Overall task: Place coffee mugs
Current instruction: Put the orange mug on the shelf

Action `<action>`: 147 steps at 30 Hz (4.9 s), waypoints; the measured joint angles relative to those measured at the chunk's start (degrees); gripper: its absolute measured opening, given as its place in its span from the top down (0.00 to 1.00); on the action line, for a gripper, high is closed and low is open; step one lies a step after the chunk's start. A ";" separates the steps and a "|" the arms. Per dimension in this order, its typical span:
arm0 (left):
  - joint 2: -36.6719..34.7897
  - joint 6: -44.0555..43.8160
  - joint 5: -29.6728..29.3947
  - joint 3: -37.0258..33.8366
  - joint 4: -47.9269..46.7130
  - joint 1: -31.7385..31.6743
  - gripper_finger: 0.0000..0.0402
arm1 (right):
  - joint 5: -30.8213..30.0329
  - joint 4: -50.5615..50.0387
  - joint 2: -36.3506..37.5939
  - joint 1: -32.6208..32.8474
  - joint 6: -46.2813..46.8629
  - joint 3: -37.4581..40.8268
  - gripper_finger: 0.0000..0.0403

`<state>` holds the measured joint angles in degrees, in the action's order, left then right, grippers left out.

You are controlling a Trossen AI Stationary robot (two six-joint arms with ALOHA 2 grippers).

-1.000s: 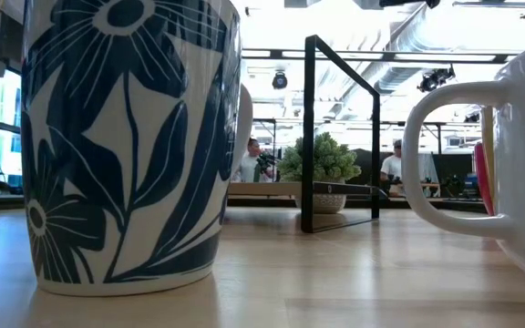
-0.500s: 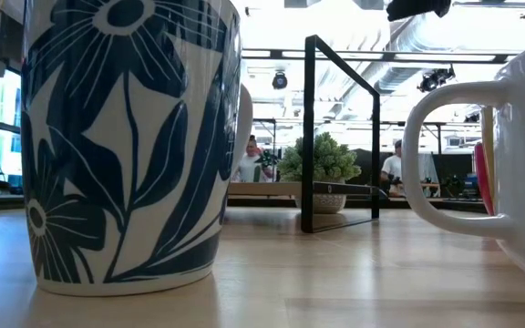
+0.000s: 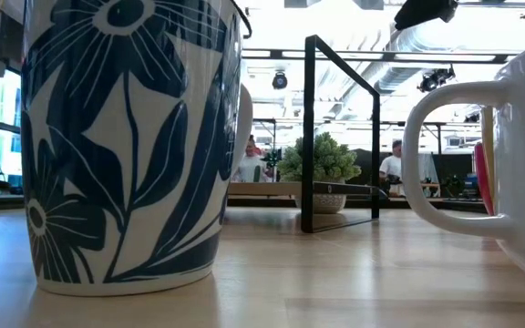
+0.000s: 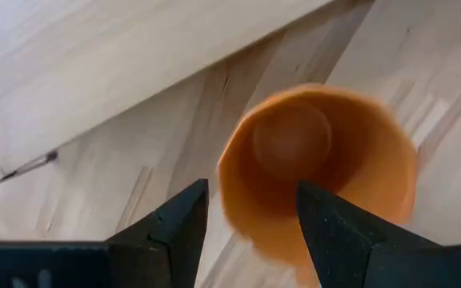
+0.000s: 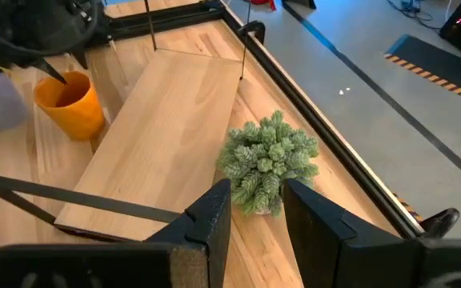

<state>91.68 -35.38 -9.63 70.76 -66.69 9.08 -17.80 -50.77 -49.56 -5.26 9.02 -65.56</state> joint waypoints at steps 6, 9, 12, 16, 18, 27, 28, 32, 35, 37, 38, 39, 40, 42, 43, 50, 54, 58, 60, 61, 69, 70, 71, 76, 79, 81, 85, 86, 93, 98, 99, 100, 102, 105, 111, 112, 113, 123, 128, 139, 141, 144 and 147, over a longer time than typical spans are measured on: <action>2.57 -0.19 -2.70 0.00 0.63 -0.17 0.56 | 2.67 -0.13 0.02 0.00 -0.02 -0.02 0.74; 3.26 -0.48 -2.96 0.00 0.61 -0.48 0.56 | 3.42 -0.45 0.00 0.02 -0.02 -0.02 0.74; 3.68 -0.46 -2.97 0.00 0.61 -0.87 0.56 | 3.56 -0.49 0.00 0.02 -0.02 -0.02 0.74; 4.85 -0.52 -3.28 -0.02 0.58 -0.87 0.56 | 4.65 -0.59 0.00 0.02 -0.04 -0.02 0.74; 5.50 -1.49 -3.41 0.00 0.71 -0.87 0.56 | 4.88 -0.65 0.00 0.04 -0.04 0.00 0.74; 6.40 -10.36 -5.67 -0.02 1.18 -0.87 0.56 | 4.94 -0.86 0.01 0.04 -0.04 -0.01 0.74; 6.40 -11.00 -5.77 -0.02 1.16 -0.87 0.56 | 4.94 -0.86 0.02 0.04 -0.04 -0.02 0.74; 6.40 -11.31 -5.08 -0.02 1.44 -0.87 0.56 | 4.96 -0.86 0.02 0.04 -0.03 0.00 0.74; 6.40 -9.27 -4.39 -0.02 1.50 -0.66 0.56 | 4.94 -0.86 0.00 0.03 0.02 -0.02 0.74; 6.40 -7.14 -4.36 -0.02 1.53 -0.27 0.56 | 4.96 -0.86 0.00 0.04 0.09 -0.01 0.74; 6.40 -5.97 -4.27 -0.02 1.50 -0.14 0.56 | 4.96 -0.86 0.02 0.04 0.26 -0.02 0.74; 6.40 -4.92 -4.14 -0.02 1.53 0.01 0.56 | 4.96 -0.86 0.01 0.04 0.84 -0.02 0.74; 6.40 -4.21 -3.88 -0.02 1.53 0.07 0.56 | 4.99 -0.86 0.00 0.04 1.35 0.00 0.74; 6.40 -3.11 -3.33 -0.02 1.52 0.04 0.56 | 4.99 -0.86 0.02 0.04 1.53 -0.02 0.74; 6.40 -2.91 -3.12 -0.02 1.52 0.04 0.56 | 4.99 -0.86 0.00 0.04 1.53 -0.02 0.74; 6.40 -2.53 -2.60 -0.09 1.50 -0.44 0.56 | 4.99 -0.86 0.00 0.04 3.06 -0.01 0.74; 6.40 1.58 -2.54 -0.13 1.54 -0.44 0.56 | 4.97 -0.85 0.00 0.04 3.08 -0.01 0.74; 6.33 2.49 -1.99 -1.47 1.88 -0.44 0.56 | 4.98 -0.86 0.00 0.04 3.17 -0.02 0.74; 6.33 1.96 -0.65 -1.77 1.80 -0.44 0.56 | 4.98 -0.84 0.00 0.04 3.02 0.00 0.74; 6.33 1.51 -0.56 -1.77 1.82 -0.44 0.56 | 4.96 -0.85 0.00 0.04 3.02 -0.01 0.74; 6.33 1.23 -0.81 -1.77 1.96 -0.44 0.56 | 4.96 -0.84 0.00 0.04 3.02 -0.02 0.74; 6.33 1.50 -0.67 -1.77 1.94 -0.44 0.57 | 4.96 -0.84 0.01 0.04 3.01 0.00 0.74; 6.33 1.51 -0.47 -1.77 1.96 -0.44 0.58 | 4.95 -0.84 0.02 0.04 2.99 -0.02 0.74; 6.33 3.64 0.37 -1.77 1.95 -0.44 0.66 | 4.95 -0.84 0.02 0.04 2.99 -0.02 0.74; 6.33 4.07 0.48 -1.77 1.94 -0.44 0.73 | 4.94 -0.84 0.00 0.04 2.99 0.00 0.74; 6.33 4.10 0.46 -1.77 1.94 -0.44 0.79 | 4.94 -0.84 0.01 0.04 2.99 -0.02 0.74; 6.32 4.05 0.69 -1.68 1.93 -0.44 0.91 | 4.94 -0.84 0.00 0.04 2.98 -0.02 0.74; 6.15 4.09 1.20 -1.46 2.07 -0.46 0.94 | 4.94 -0.84 0.00 0.04 2.99 -0.01 0.74; 6.09 2.90 3.16 -1.47 1.95 -1.69 0.97 | 4.94 -0.84 0.01 0.04 2.97 -0.02 0.74; 6.16 3.38 3.82 -1.55 1.91 -2.74 0.97 | 4.94 -0.84 0.00 0.04 2.97 0.00 0.74; 6.12 3.39 3.82 -1.53 1.89 -2.88 0.97 | 4.94 -0.84 0.01 0.04 2.96 -0.02 0.74; 5.87 3.47 3.85 -1.46 1.78 -3.02 0.97 | 4.94 -0.84 0.00 0.04 2.92 -0.01 0.74; 5.74 3.43 3.53 -0.55 1.07 -3.44 0.98 | 4.94 -0.84 0.02 0.04 2.56 -0.02 0.74; 4.35 3.78 1.21 1.12 -1.58 -4.77 0.99 | 4.92 -0.84 0.00 0.04 2.54 -0.02 0.74; 3.21 5.75 2.71 4.46 -8.74 -7.72 0.99 | 4.94 -0.84 0.02 0.04 2.78 -0.02 0.74; 3.21 6.52 2.75 5.28 -9.38 -8.01 0.99 | 4.92 -0.84 0.00 0.04 2.80 0.00 0.74; 3.19 7.42 2.77 5.96 -10.05 -8.30 0.99 | 4.92 -0.84 0.00 0.04 2.82 -0.01 0.74; 3.12 11.55 1.34 8.35 -10.64 -15.52 0.99 | 4.95 -0.86 0.00 0.04 5.09 -0.01 0.74; 3.07 14.52 0.53 8.37 -11.48 -19.90 0.99 | 5.67 -0.86 0.00 0.04 5.11 -0.02 0.74; 2.95 20.79 -3.02 8.44 -11.93 -28.04 0.99 | 7.34 -0.86 0.00 0.05 5.55 0.00 0.74; 2.95 22.08 -3.24 8.44 -11.89 -29.23 0.99 | 7.33 -0.86 0.01 0.04 5.55 -0.02 0.74; 2.95 23.52 -3.43 8.44 -11.87 -30.96 0.99 | 7.32 -0.86 0.01 0.04 5.55 -0.02 0.74; 2.95 25.06 -3.78 8.44 -11.89 -32.37 0.99 | 7.33 -0.89 0.00 0.06 5.55 0.00 0.74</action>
<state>94.63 -10.32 -13.41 79.20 -78.59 -23.29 -10.48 -51.66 -49.56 -5.20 14.57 -65.56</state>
